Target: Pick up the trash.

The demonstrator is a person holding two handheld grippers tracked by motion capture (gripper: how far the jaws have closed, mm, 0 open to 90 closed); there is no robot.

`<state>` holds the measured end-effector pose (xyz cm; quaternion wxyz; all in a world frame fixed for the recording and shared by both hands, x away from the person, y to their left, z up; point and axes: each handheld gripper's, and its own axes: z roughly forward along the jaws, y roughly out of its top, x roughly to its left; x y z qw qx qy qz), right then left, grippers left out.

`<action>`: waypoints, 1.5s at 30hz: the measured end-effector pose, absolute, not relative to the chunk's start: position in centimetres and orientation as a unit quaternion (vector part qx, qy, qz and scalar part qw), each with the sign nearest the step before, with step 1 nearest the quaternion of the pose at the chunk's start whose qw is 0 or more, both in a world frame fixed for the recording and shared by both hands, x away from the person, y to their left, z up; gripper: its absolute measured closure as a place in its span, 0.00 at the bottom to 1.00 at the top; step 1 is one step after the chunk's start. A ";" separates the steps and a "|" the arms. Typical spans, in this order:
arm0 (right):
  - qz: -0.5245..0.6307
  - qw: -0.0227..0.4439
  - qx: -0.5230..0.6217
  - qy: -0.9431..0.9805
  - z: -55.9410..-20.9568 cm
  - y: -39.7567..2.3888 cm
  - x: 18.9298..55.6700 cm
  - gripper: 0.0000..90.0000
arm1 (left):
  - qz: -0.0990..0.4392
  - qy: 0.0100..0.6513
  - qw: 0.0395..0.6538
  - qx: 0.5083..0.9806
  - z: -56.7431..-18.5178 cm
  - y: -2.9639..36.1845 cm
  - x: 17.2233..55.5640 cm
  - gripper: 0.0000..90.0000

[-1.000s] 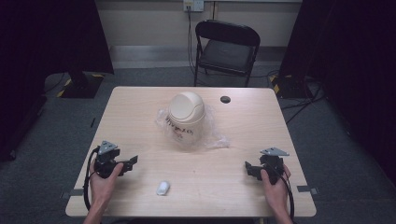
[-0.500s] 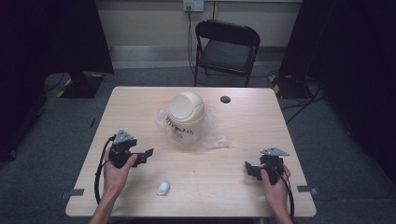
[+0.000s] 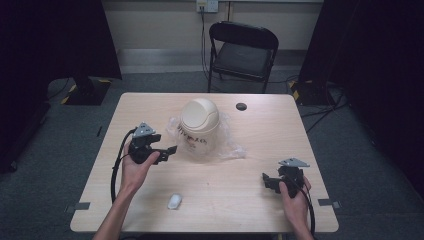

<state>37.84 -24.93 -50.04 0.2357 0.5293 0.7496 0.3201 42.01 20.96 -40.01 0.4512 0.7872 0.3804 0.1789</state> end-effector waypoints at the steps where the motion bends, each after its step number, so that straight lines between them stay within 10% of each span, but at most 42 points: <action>1: 0.320 0.236 0.529 0.750 -50.0 -24.9 37.8 0.11 | 0.178 0.377 0.450 0.790 -39.7 20.7 42.1 0.22; 45: 0.320 0.236 0.530 0.749 -50.0 -24.9 37.8 0.11 | 0.169 0.313 0.421 0.834 -38.1 12.7 48.0 0.23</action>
